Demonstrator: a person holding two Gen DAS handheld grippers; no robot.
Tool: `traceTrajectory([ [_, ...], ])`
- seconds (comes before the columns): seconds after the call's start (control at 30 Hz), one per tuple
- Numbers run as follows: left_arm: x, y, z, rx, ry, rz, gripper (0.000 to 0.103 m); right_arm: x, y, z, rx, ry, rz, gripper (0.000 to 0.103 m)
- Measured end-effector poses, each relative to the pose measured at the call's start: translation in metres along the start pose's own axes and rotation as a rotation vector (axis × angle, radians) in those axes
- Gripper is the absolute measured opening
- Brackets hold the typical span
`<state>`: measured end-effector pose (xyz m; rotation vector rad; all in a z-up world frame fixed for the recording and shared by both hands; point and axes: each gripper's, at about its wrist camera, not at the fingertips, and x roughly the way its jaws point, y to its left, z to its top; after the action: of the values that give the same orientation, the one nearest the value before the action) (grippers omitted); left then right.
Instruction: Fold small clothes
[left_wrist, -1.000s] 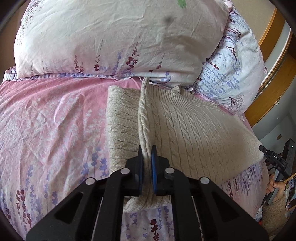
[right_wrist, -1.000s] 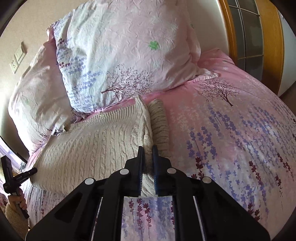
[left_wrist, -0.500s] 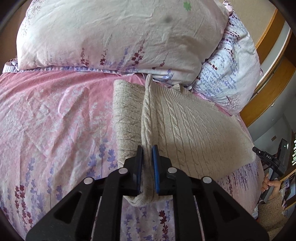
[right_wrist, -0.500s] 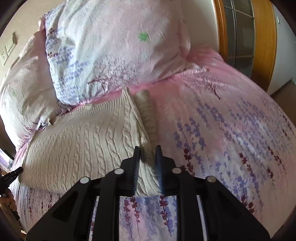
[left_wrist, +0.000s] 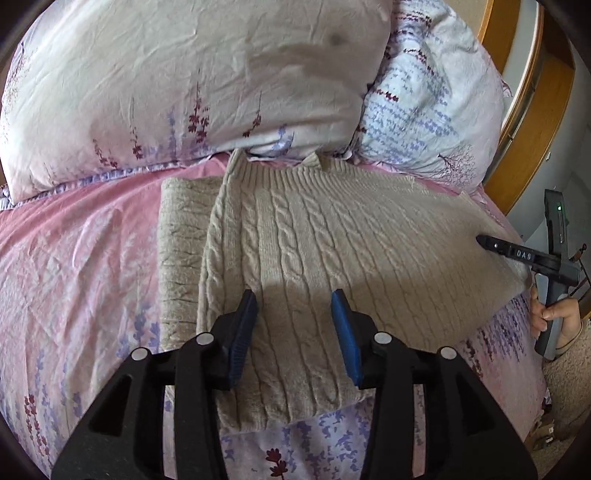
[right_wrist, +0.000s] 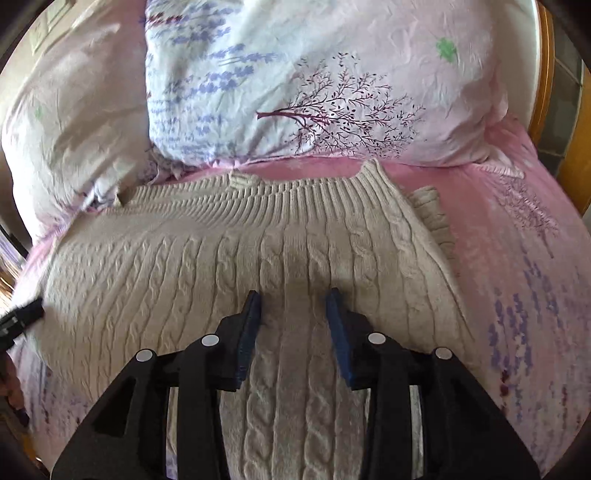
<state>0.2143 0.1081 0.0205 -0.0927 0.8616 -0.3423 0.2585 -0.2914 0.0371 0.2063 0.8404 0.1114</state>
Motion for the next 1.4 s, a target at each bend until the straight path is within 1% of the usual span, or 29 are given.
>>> traceTrajectory([
  [0.03, -0.001, 0.001, -0.001, -0.004, -0.007, -0.005, 0.043, 0.001, -0.005, 0.005, 0.035, 0.013, 0.023, 0.039],
  [0.1, -0.006, 0.005, 0.001, -0.033, -0.014, -0.022, 0.043, -0.005, -0.007, 0.007, 0.074, 0.016, 0.042, 0.039],
  [0.17, -0.018, 0.016, 0.002, -0.084, -0.047, -0.06, 0.044, -0.016, -0.002, 0.003, 0.051, -0.016, 0.032, 0.039],
  [0.2, -0.024, 0.023, 0.003, -0.116, -0.066, -0.071, 0.047, -0.02, 0.002, -0.001, 0.035, -0.025, 0.025, 0.039],
  [0.27, -0.032, 0.04, 0.006, -0.189, -0.087, -0.09, 0.052, -0.026, 0.009, -0.006, 0.016, -0.03, 0.038, 0.039],
  [0.4, -0.034, 0.074, 0.01, -0.337, -0.066, -0.103, 0.054, -0.027, 0.029, -0.007, -0.031, -0.035, 0.044, 0.041],
  [0.5, -0.028, 0.089, 0.011, -0.393, -0.041, -0.111, 0.054, -0.022, 0.044, -0.007, -0.09, -0.027, 0.007, 0.047],
  [0.63, -0.012, 0.097, 0.011, -0.441, 0.014, -0.127, 0.054, -0.011, 0.048, -0.01, -0.101, 0.012, -0.009, 0.048],
  [0.73, 0.001, 0.102, 0.011, -0.492, 0.04, -0.177, 0.054, -0.012, 0.049, -0.01, -0.112, 0.005, -0.018, 0.05],
  [0.8, 0.005, 0.104, 0.013, -0.512, 0.028, -0.204, 0.058, -0.011, 0.051, -0.009, -0.122, 0.008, -0.021, 0.051],
  [0.87, 0.01, 0.103, 0.017, -0.528, 0.031, -0.225, 0.058, -0.011, 0.051, -0.009, -0.126, 0.009, -0.021, 0.052],
  [0.97, 0.017, 0.104, 0.019, -0.577, 0.027, -0.279, 0.059, -0.011, 0.051, -0.009, -0.124, 0.005, -0.016, 0.052],
  [1.1, 0.026, 0.101, 0.023, -0.616, 0.035, -0.305, 0.053, -0.011, 0.053, -0.009, -0.131, 0.002, -0.016, 0.054],
  [1.4, 0.038, 0.088, 0.028, -0.623, 0.055, -0.315, 0.045, -0.009, 0.056, -0.01, -0.152, 0.001, -0.031, 0.055],
])
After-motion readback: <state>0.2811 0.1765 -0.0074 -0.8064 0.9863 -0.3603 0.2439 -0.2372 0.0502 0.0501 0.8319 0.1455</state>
